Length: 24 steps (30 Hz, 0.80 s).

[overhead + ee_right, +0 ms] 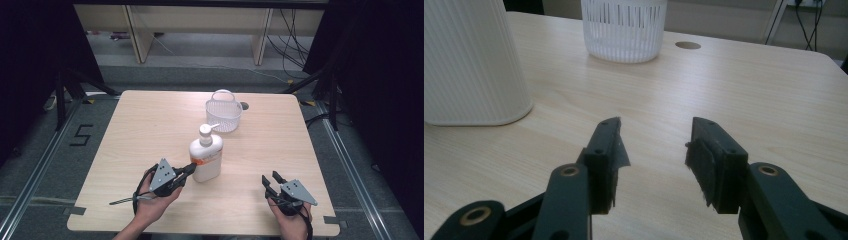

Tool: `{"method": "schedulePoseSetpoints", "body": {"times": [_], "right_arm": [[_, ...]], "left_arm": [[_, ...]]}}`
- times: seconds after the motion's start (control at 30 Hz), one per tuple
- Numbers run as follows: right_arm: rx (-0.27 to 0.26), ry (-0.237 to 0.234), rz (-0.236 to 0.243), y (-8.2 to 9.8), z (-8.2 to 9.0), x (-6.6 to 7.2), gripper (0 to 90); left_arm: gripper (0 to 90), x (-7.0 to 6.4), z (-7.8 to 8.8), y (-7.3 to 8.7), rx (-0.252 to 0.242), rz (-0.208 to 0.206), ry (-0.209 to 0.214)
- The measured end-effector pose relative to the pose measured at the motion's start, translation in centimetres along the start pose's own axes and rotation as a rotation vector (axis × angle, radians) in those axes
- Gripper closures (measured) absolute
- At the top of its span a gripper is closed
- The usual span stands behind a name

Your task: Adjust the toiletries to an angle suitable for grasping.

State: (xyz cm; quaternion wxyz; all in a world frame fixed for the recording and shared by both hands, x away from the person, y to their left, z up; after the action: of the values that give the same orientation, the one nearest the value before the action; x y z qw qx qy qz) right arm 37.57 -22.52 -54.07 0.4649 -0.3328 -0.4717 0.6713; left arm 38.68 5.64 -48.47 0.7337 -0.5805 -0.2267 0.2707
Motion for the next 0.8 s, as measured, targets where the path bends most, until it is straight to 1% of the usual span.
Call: {"method": "schedulePoseSetpoints", "body": {"times": [0.03,0.07,0.1,0.13,0.17,0.2,0.23,0.27,0.3,0.5,0.6,0.63,0.67,0.73,0.77,0.8], "right_arm": [[0.0,-0.001,0.0,0.0,0.0,0.0,56.0],[0.003,0.003,0.001,0.0,0.0,0.0,56.1],[0.0,0.008,0.012,0.0,0.0,-0.1,56.0],[-0.002,0.007,0.018,0.0,0.0,-0.2,56.1],[-0.002,0.007,0.018,0.0,0.0,-0.2,56.1],[-0.009,0.01,0.021,-0.1,0.0,-0.2,56.0],[-0.019,0.014,0.04,-0.1,-0.1,-0.3,56.0],[-0.016,0.013,0.033,-0.2,-0.1,-0.3,56.0],[-0.02,0.014,0.041,-0.2,-0.1,-0.3,56.0],[-0.019,0.012,0.038,-0.2,-0.1,-0.2,55.9],[-0.011,0.012,0.043,-0.1,-0.1,-0.3,55.8],[-0.005,0.01,0.032,-0.1,-0.1,-0.2,55.7],[-0.008,0.01,0.035,-0.1,-0.1,-0.2,55.6],[-0.007,0.009,0.036,-0.1,-0.1,-0.2,55.5],[0.014,0.004,-0.013,0.1,0.0,0.2,55.5],[0.022,0.004,-0.015,0.1,0.1,0.3,55.4]], "left_arm": [[89.8,0.0,0.0,0.0,0.0,0.0,0.0],[89.8,0.0,0.1,-0.1,-0.001,-0.009,0.001],[89.8,-0.2,0.0,-0.1,-0.009,-0.007,0.008],[89.8,-0.4,0.1,-0.1,0.001,-0.016,0.011],[89.8,-0.4,0.1,-0.1,0.001,-0.016,0.011],[89.8,-0.7,0.0,-0.2,0.0,-0.021,0.021],[89.8,-0.8,-0.1,-0.2,0.0,-0.022,0.025],[89.8,-0.9,-0.3,-0.4,-0.009,-0.021,0.028],[89.8,-0.9,-0.3,-0.4,-0.001,-0.024,0.025],[89.9,-0.4,-0.6,-0.5,0.003,-0.025,0.012],[89.9,0.2,-0.8,-0.4,0.01,-0.016,-0.006],[89.8,0.3,-0.9,-0.4,0.002,-0.014,-0.003],[89.8,0.4,-0.9,-0.4,0.013,-0.013,-0.012],[89.9,0.6,-1.0,-0.3,0.016,-0.013,-0.017],[89.8,0.7,-1.1,-0.3,0.017,-0.009,-0.02],[89.8,1.1,-1.2,-0.3,0.024,-0.007,-0.031]]}}
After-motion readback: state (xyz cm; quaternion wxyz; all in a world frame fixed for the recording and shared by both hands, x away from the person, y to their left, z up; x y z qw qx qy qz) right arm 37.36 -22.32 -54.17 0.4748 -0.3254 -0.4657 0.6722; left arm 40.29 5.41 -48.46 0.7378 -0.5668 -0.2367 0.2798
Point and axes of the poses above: each handheld gripper's, and its own axes: z roughly backward along the jaws, y roughly out of its underside, x roughly to its left, the point moved 8 cm from there along -z, roughly forward along the jaws, and after that the axes turned 1 degree about y, right-handed, at the moved point
